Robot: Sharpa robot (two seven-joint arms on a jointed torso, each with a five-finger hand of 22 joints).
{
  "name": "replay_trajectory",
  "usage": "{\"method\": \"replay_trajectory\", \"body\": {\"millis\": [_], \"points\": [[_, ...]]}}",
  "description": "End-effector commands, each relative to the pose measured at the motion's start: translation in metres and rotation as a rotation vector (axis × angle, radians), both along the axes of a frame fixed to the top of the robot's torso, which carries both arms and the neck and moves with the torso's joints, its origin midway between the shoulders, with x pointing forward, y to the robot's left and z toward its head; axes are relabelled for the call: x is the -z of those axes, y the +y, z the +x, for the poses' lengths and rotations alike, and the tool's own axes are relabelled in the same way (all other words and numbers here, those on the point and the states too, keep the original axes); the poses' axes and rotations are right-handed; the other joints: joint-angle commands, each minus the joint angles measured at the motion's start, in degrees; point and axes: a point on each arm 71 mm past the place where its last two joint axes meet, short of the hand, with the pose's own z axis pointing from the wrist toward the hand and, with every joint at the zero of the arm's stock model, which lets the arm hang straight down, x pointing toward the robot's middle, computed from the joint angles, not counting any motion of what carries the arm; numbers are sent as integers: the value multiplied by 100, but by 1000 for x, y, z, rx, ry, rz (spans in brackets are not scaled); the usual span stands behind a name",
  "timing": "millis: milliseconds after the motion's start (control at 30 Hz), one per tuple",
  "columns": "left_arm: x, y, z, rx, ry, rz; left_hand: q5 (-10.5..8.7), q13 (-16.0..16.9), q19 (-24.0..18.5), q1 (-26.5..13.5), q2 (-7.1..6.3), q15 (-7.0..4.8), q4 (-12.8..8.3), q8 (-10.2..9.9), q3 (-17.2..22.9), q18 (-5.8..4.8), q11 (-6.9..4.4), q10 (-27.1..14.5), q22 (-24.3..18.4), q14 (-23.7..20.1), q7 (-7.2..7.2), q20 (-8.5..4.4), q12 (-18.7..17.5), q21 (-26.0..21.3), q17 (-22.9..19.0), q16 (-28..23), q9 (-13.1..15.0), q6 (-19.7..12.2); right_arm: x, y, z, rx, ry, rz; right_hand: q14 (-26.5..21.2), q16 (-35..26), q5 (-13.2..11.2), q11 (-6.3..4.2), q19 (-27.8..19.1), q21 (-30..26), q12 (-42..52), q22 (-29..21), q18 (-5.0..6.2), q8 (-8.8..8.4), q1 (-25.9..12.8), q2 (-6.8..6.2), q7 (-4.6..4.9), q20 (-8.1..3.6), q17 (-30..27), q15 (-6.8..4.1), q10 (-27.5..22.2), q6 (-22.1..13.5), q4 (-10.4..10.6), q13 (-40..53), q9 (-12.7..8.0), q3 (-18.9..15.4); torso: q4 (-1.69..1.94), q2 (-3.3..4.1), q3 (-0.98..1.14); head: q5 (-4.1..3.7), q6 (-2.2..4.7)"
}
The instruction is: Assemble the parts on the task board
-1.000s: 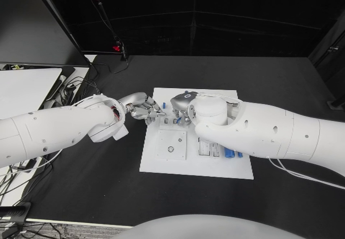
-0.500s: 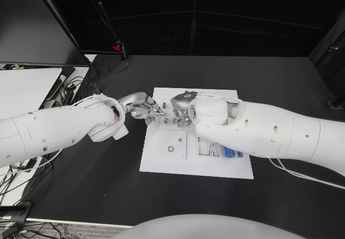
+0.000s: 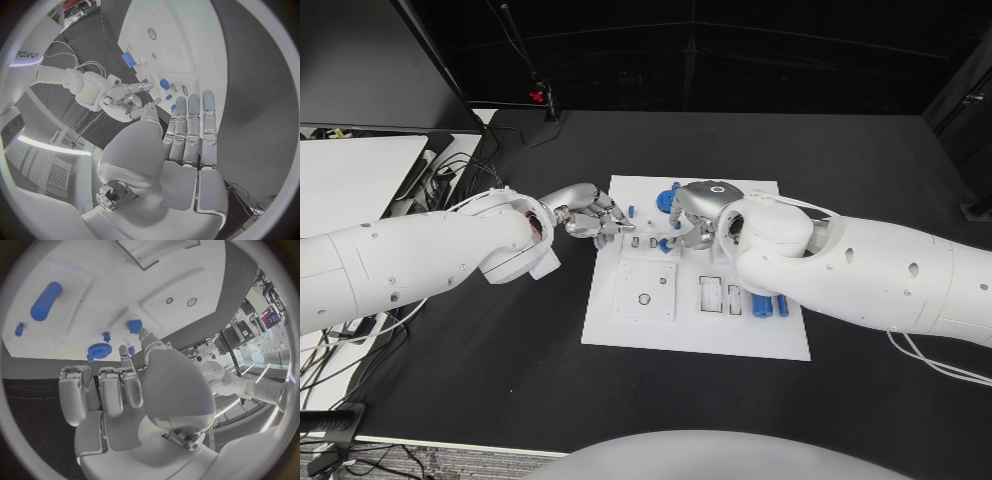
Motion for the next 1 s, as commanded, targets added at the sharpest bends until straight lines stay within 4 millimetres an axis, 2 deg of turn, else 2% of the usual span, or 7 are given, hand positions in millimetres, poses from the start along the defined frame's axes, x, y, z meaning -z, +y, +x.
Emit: {"method": "replay_trajectory", "body": {"millis": [33, 200, 367, 600, 800, 1000], "points": [[-5, -2, 0, 11, -52, -35, 30, -1, -19, 57, -12, -1, 5, 31, -1, 66, -19, -18, 10, -31, -6, -12, -36, -17, 7, -34, 10, -34, -9, -4, -5, -23, -44, 212, 596, 14, 69, 3, 607, -2, 14, 1510, -87, 23, -53, -14, 0, 36, 1509, 47, 617, 28, 36, 1506, 4, -26, -12, 0, 2, -9, 1], [-6, -1, 1, 10, -65, -42, 32, 0, -16, 56, -10, -2, 7, 33, -3, 66, -20, -12, 11, -27, -6, -13, -35, -16, 8, -32, 10, -32, -6, -14, -7, -10, -38, 234, 596, 14, 127, 4, 607, -2, 14, 1510, -87, 3, -98, -58, 5, 35, 1509, 49, 617, -1, 87, 1506, -2, -89, -6, -1, 5, -30, 1], [-6, -2, 1, 11, -68, -44, 32, 0, -16, 56, -10, -2, 7, 33, -3, 66, -20, -11, 11, -26, -6, -13, -34, -16, 8, -32, 10, -32, -1, -14, -9, -10, -29, 251, 596, 14, 167, 4, 607, -2, 14, 1510, -87, 8, -133, -102, 2, 36, 1509, 51, 617, 8, 144, 1506, 2, -147, 10, 0, 7, -51, 2], [-6, -2, 0, 11, -68, -44, 33, 0, -15, 56, -10, -3, 8, 34, -4, 66, -20, -9, 12, -25, -6, -13, -34, -16, 8, -31, 11, -31, 8, -9, -9, -4, 1, 237, 596, 14, 520, -19, 607, -2, 14, 1510, -87, 42, -181, -226, -26, 21, 1509, 32, 617, 77, 294, 1506, 35, -250, 7, 3, 0, -53, 14], [-6, -2, 0, 10, -67, -44, 33, 0, -15, 56, -10, -3, 8, 34, -4, 66, -20, -9, 12, -25, -6, -13, -34, -16, 8, -31, 11, -31, 19, -10, -8, 24, 36, 201, 596, 14, 676, -17, 607, -2, 14, 1510, -87, 121, -213, -272, -22, 3, 1509, 12, 617, -7, 398, 1506, 69, -289, 5, 4, -1, -48, 16], [-6, -1, 0, 8, -63, -42, 36, 0, -13, 54, -10, -4, 9, 35, -7, 66, -20, -6, 12, -22, -6, -14, -34, -16, 9, -31, 11, -31, 26, -9, -7, 45, 54, 169, 596, 14, 782, -65, 607, -2, 14, 1510, -87, 305, -181, -250, -79, -37, 1509, -32, 617, -225, 420, 1506, 151, -286, -2, 9, 8, -34, 5]]}}
